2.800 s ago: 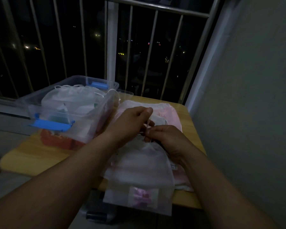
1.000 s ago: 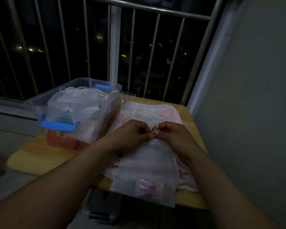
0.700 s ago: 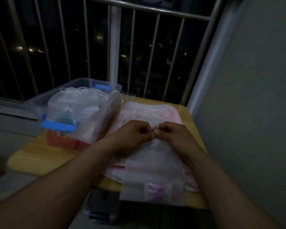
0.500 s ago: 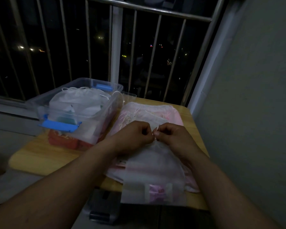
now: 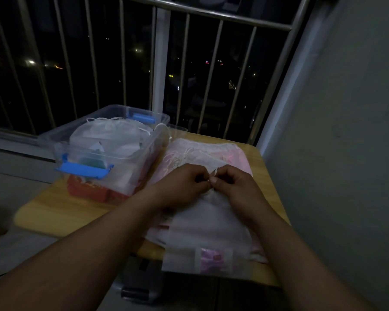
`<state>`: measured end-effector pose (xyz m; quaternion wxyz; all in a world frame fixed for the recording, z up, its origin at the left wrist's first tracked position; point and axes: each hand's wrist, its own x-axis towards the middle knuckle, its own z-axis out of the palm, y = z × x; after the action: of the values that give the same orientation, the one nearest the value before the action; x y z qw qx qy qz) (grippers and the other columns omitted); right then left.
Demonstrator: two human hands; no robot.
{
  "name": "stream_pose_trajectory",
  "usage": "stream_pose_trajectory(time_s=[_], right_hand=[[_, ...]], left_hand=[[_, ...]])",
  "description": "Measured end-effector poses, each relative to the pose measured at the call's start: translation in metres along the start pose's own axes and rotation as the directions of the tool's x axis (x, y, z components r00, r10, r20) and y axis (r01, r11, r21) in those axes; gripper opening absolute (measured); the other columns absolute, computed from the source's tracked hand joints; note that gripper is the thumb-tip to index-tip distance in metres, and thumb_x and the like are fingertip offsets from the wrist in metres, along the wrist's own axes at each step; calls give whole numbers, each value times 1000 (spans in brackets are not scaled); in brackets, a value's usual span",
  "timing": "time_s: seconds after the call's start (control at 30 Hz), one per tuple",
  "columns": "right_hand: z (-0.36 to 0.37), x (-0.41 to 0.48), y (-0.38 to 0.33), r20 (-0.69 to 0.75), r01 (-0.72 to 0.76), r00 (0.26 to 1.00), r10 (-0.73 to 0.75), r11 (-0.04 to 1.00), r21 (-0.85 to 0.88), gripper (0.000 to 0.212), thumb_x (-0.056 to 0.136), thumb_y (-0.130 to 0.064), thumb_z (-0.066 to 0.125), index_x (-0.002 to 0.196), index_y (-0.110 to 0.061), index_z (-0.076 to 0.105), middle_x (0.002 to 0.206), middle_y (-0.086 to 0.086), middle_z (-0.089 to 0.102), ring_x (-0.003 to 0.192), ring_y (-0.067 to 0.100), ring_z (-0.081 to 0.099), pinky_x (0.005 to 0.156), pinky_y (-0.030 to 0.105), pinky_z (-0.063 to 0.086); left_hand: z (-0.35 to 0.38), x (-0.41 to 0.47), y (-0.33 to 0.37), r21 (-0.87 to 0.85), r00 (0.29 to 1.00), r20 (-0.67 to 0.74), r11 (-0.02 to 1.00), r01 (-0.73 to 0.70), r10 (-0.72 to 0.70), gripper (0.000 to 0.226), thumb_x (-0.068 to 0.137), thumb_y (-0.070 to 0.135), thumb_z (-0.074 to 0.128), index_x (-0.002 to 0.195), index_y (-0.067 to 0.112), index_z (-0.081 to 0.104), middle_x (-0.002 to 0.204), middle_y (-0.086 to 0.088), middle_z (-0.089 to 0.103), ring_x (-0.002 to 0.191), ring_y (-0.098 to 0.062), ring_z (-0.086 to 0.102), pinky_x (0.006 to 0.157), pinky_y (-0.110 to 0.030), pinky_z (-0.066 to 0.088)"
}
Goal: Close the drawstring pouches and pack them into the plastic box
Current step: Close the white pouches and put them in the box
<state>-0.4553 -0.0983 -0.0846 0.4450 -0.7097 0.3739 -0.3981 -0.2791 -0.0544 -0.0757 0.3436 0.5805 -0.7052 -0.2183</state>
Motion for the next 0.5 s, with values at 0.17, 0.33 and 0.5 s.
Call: stream_pose_trajectory(time_s=[0.17,0.33,0.5], right_hand=[[-4,-2,2,71,-149,988,138,971,186,10,97,-13,67,93,-10,75,97,15,73,91,24,66,89,41,52],[-5,-4,-2,121,-261,965,232,888,378,10,99,-11,64,98,-7,73,92,14,70,83,24,65,80,37,53],[-6,-4,-7,84,-237,971,222,885,401,21,100,-8,62,84,-14,73,86,9,70,79,21,64,79,36,54]], left_hand=[[-7,-2,-2,-111,997,75,994,5,3,18,99,29,67,88,15,66,76,8,63,67,1,53,67,-20,43],[-6,-3,-1,-206,998,57,978,-12,24,27,100,35,65,81,18,59,69,12,57,66,-4,49,67,-26,42],[-7,0,-2,-298,997,18,951,82,-80,27,102,36,60,83,17,59,65,12,57,60,-4,48,62,-28,41]])
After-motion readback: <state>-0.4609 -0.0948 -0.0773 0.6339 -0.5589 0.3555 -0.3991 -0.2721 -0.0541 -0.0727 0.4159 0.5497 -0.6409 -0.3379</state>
